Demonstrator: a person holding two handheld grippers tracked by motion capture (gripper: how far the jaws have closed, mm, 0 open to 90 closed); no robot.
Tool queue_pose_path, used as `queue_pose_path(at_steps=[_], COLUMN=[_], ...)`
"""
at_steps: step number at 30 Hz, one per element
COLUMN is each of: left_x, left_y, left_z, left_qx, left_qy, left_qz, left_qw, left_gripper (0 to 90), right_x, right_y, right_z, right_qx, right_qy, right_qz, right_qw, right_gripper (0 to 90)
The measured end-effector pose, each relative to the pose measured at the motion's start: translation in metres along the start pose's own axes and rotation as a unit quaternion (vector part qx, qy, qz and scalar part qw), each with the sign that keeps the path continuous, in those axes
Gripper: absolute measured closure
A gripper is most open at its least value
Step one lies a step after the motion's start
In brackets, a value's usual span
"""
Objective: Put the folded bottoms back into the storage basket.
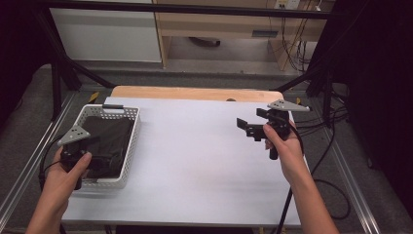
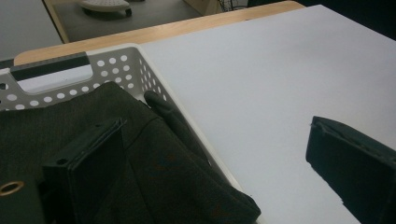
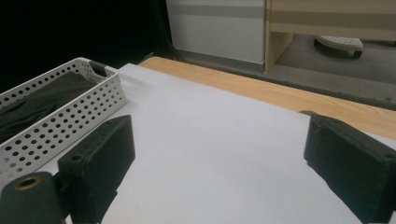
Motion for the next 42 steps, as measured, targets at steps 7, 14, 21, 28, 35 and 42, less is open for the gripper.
queue_pose_path(at_steps=[7,14,21,28,35,42], left_x=[-0.001,-0.003,-0.005,-0.007,-0.009,-0.010], left_y=[0.002,0.004,0.007,0.008,0.012,0.015], left_z=[-0.001,-0.002,-0.002,-0.003,-0.006,-0.009], left_qx=[-0.001,-0.003,-0.007,-0.010,-0.016,-0.016], left_qy=[0.004,0.005,0.006,0.008,0.010,0.016], left_qz=[0.005,0.008,0.013,0.015,0.018,0.023], left_qw=[1.0000,1.0000,0.9999,0.9998,0.9997,0.9995], left_gripper=[4.6,4.6,4.6,4.6,4.7,4.7], right_x=[-0.016,-0.033,-0.047,-0.063,-0.088,-0.110], right_y=[-0.008,-0.014,-0.022,-0.025,-0.022,-0.020], right_z=[-0.014,-0.027,-0.035,-0.039,-0.042,-0.044], right_qx=[-0.013,-0.020,-0.028,-0.035,-0.031,-0.031], right_qy=[0.009,0.013,0.014,0.016,0.030,0.039], right_qz=[-0.002,0.000,-0.003,-0.002,0.006,0.011], right_qw=[0.9999,0.9997,0.9995,0.9993,0.9991,0.9987], right_gripper=[7.1,7.5,8.2,8.2,8.4,8.4])
Point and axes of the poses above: each handheld gripper's, and its own axes: y roughly forward along the jaws, x roughly out of its top, z roughly to its left, the point moved 9 cm from there along y, roughly forward along the jaws, and after that the axes turned 15 degrees about z, right-handed, at the moved point
